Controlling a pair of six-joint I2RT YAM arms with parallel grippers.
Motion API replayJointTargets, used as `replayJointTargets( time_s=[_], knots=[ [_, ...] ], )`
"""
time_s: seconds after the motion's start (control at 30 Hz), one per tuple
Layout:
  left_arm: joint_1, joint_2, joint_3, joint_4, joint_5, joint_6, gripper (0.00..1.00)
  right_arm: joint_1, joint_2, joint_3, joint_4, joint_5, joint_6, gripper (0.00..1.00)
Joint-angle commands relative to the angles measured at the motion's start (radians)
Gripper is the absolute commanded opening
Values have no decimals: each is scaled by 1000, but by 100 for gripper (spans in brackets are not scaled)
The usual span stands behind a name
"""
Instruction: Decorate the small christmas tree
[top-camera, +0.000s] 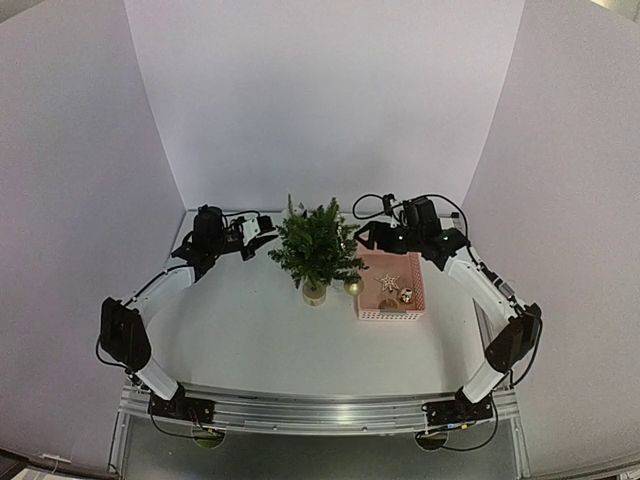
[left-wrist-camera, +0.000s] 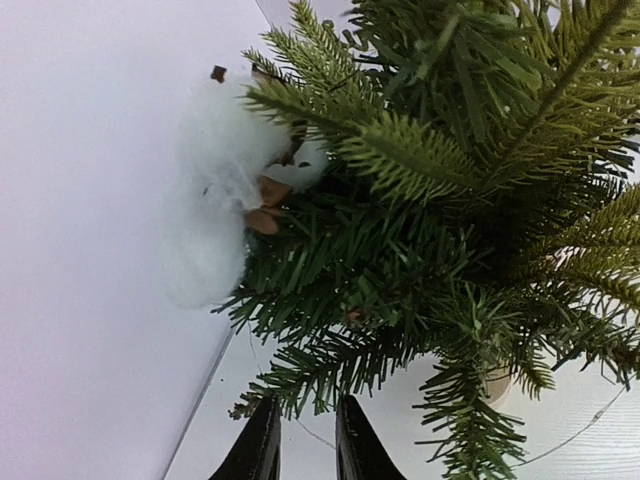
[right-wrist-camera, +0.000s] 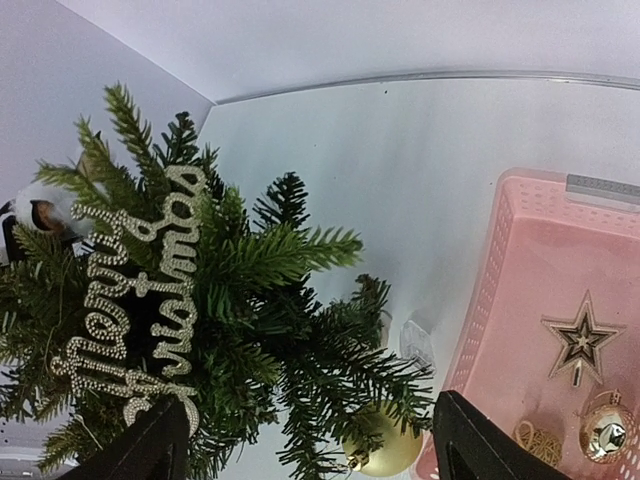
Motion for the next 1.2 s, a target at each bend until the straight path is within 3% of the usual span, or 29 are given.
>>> replayJointTargets(
  time_s=[0.0, 0.17, 0.4, 0.57, 0.9, 1.17],
  knots=[
    [11, -65, 37, 3, 93, 5, 22, -61, 31, 62, 2, 33, 47, 79],
    [9, -163, 14, -148, 191, 42, 32, -104, 181, 226, -2, -28, 41, 78],
    [7, -294, -144, -259, 187, 156, 34, -118, 385, 413, -5, -100, 50, 68],
    [-49, -333, -229, -320, 198, 307, 37, -117, 502, 549, -4, -298, 53, 61],
    [-104, -234, -290, -237, 198, 370, 39, -66, 425, 381, 4, -340, 22, 59],
    [-104, -126, -207, -117, 158, 283, 40, -28, 349, 279, 21, -304, 51, 59]
  ],
)
